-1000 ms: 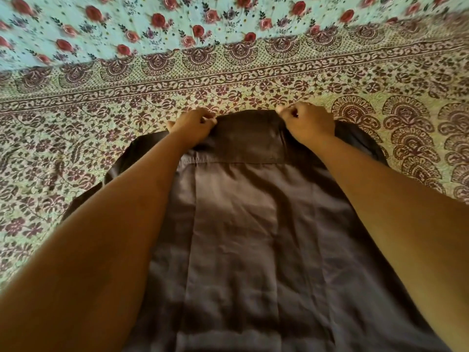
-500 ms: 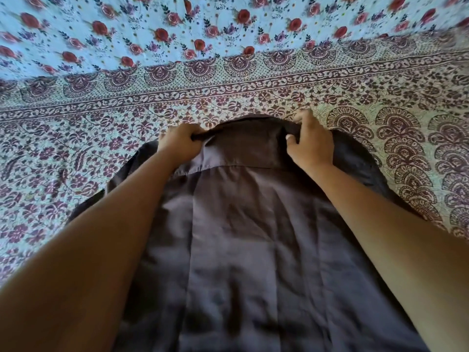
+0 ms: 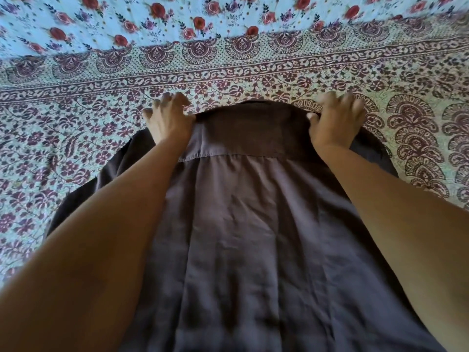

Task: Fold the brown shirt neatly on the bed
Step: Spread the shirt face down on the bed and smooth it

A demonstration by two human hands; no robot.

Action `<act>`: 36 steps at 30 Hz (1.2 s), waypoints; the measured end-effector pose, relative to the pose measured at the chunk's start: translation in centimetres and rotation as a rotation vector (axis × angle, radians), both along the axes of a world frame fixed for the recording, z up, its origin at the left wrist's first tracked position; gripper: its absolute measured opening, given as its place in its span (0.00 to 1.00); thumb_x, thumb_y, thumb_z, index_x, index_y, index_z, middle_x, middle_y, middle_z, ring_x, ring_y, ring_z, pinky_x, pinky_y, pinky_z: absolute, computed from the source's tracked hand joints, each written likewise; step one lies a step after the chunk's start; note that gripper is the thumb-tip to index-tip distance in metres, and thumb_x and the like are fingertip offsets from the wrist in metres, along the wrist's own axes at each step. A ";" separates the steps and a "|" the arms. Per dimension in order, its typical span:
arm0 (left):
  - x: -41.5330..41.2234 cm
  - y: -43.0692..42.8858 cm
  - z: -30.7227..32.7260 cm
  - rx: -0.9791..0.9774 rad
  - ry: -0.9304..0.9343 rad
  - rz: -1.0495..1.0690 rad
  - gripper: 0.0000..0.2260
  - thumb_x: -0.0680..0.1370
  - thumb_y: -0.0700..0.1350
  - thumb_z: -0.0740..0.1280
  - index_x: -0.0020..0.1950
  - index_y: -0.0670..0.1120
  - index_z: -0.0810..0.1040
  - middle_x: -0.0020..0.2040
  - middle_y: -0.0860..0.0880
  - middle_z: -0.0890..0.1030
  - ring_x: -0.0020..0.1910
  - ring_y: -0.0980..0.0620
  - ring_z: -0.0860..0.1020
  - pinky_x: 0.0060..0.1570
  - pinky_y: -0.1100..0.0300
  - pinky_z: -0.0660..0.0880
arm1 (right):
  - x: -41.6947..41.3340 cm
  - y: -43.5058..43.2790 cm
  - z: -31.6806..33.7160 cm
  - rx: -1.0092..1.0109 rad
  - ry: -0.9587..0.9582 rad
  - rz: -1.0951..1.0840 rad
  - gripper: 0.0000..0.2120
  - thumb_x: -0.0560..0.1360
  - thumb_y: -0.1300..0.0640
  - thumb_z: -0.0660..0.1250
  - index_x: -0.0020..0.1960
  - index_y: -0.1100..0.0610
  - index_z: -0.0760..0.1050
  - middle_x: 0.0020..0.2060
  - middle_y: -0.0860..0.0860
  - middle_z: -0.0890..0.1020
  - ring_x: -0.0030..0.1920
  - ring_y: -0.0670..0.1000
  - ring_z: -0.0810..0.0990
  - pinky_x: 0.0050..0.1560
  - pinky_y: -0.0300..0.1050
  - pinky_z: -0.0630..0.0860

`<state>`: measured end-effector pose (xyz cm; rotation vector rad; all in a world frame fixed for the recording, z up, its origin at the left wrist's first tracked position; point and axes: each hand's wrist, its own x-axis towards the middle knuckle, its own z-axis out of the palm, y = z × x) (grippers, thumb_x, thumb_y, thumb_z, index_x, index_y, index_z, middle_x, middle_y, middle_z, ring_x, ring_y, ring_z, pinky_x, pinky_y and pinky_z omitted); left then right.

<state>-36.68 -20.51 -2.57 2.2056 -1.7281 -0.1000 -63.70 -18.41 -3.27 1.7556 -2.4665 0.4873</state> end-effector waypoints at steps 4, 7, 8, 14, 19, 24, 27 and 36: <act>1.4 4.0 -1.3 -0.213 -0.017 -0.117 0.12 0.76 0.44 0.58 0.56 0.48 0.76 0.56 0.44 0.77 0.58 0.43 0.73 0.60 0.49 0.62 | -1.5 3.4 -1.9 -0.162 -0.016 0.279 0.17 0.74 0.58 0.58 0.63 0.59 0.68 0.63 0.59 0.72 0.64 0.60 0.69 0.64 0.55 0.63; 0.7 6.1 -2.7 -0.022 0.025 -0.323 0.18 0.80 0.52 0.54 0.69 0.52 0.69 0.70 0.47 0.70 0.70 0.48 0.66 0.67 0.51 0.57 | -0.9 5.2 -3.5 0.045 -0.112 0.511 0.26 0.77 0.47 0.49 0.70 0.59 0.64 0.70 0.58 0.67 0.70 0.58 0.64 0.68 0.54 0.60; 0.8 6.4 -3.3 0.093 0.005 -0.335 0.20 0.81 0.54 0.52 0.73 0.54 0.62 0.75 0.49 0.62 0.74 0.50 0.59 0.71 0.50 0.52 | -0.9 5.4 -4.0 0.124 -0.081 0.488 0.29 0.76 0.44 0.45 0.72 0.57 0.61 0.72 0.57 0.63 0.73 0.57 0.60 0.70 0.55 0.56; 4.7 5.5 -3.5 0.353 -0.078 -0.089 0.24 0.80 0.61 0.46 0.75 0.60 0.50 0.78 0.53 0.49 0.77 0.50 0.47 0.73 0.45 0.42 | -3.5 4.9 -3.7 0.370 -0.006 0.240 0.31 0.78 0.37 0.46 0.76 0.51 0.48 0.76 0.55 0.48 0.75 0.56 0.47 0.74 0.52 0.44; 6.9 6.1 -2.5 0.433 -0.072 0.086 0.25 0.80 0.60 0.46 0.76 0.57 0.48 0.78 0.50 0.45 0.77 0.48 0.43 0.73 0.42 0.38 | -4.2 6.4 -2.9 0.357 0.134 0.103 0.35 0.77 0.37 0.40 0.76 0.59 0.48 0.75 0.60 0.49 0.75 0.57 0.45 0.74 0.53 0.43; 1.3 10.0 -1.7 0.190 0.013 -0.169 0.24 0.81 0.56 0.51 0.76 0.56 0.48 0.78 0.49 0.46 0.77 0.49 0.44 0.72 0.45 0.41 | 0.7 10.6 -1.8 0.186 0.053 0.434 0.32 0.76 0.41 0.42 0.75 0.58 0.53 0.75 0.58 0.55 0.75 0.57 0.53 0.73 0.55 0.48; -1.6 14.3 -2.7 0.246 -0.012 -0.389 0.23 0.80 0.59 0.48 0.76 0.59 0.50 0.78 0.52 0.48 0.77 0.50 0.46 0.73 0.47 0.42 | 1.8 14.4 -2.8 0.262 0.055 0.595 0.31 0.77 0.41 0.43 0.75 0.55 0.53 0.75 0.55 0.55 0.75 0.55 0.54 0.72 0.52 0.49; 6.4 17.8 -2.7 0.389 -0.147 -0.047 0.25 0.81 0.58 0.47 0.77 0.54 0.49 0.78 0.50 0.47 0.77 0.50 0.46 0.74 0.45 0.41 | -4.8 18.5 -2.8 0.360 0.048 0.153 0.39 0.72 0.36 0.38 0.75 0.59 0.53 0.74 0.61 0.54 0.74 0.59 0.54 0.73 0.56 0.48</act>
